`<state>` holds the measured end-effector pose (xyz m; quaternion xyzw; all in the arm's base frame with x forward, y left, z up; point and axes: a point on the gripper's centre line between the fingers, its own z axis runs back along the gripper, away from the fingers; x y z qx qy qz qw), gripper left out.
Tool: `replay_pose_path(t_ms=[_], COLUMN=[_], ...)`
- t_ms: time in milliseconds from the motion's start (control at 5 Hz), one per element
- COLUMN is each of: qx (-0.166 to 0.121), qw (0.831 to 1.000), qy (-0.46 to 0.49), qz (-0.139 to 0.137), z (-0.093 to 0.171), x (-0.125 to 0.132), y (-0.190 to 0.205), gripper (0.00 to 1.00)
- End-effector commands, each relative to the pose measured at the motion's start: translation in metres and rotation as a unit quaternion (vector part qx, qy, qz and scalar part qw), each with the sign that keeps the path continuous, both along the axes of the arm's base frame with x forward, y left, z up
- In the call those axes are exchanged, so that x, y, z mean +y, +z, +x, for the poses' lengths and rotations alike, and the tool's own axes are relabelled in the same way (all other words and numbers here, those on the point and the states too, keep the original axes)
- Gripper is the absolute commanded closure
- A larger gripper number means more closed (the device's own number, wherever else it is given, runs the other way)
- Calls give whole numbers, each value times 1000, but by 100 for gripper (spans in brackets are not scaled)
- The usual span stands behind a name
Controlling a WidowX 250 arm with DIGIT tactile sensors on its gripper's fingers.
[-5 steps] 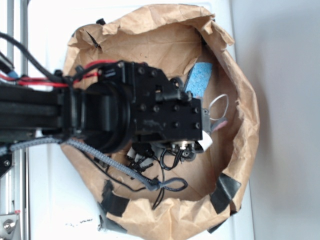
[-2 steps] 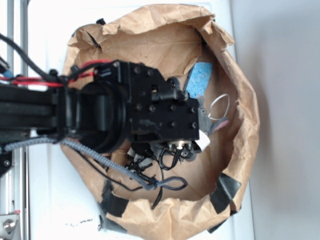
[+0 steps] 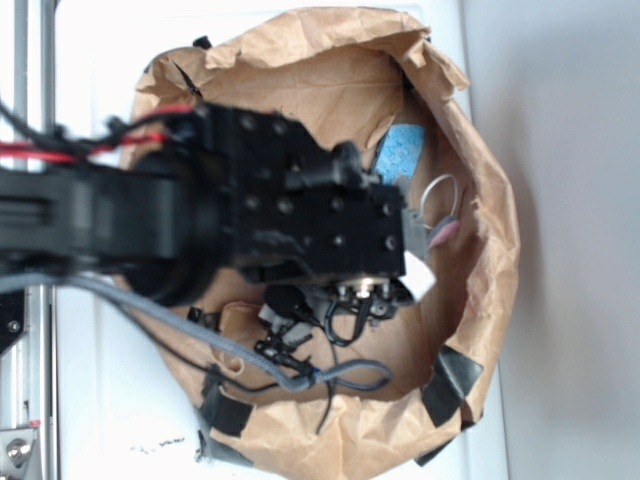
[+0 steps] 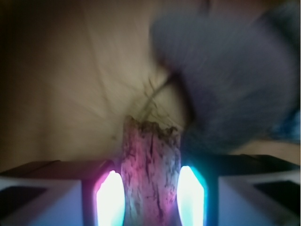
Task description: Grab the wood chip.
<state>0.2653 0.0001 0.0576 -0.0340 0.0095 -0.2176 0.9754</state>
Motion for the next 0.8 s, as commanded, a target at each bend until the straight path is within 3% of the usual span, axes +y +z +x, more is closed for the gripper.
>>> replay_pose_path(t_ms=[0, 200, 600], qx=[-68, -84, -121], qw=[992, 987, 976], qy=[108, 131, 178], qz=[-24, -34, -23], z=[12, 7, -2], x=[12, 15, 16], y=[91, 112, 131], gripper=[100, 100, 100])
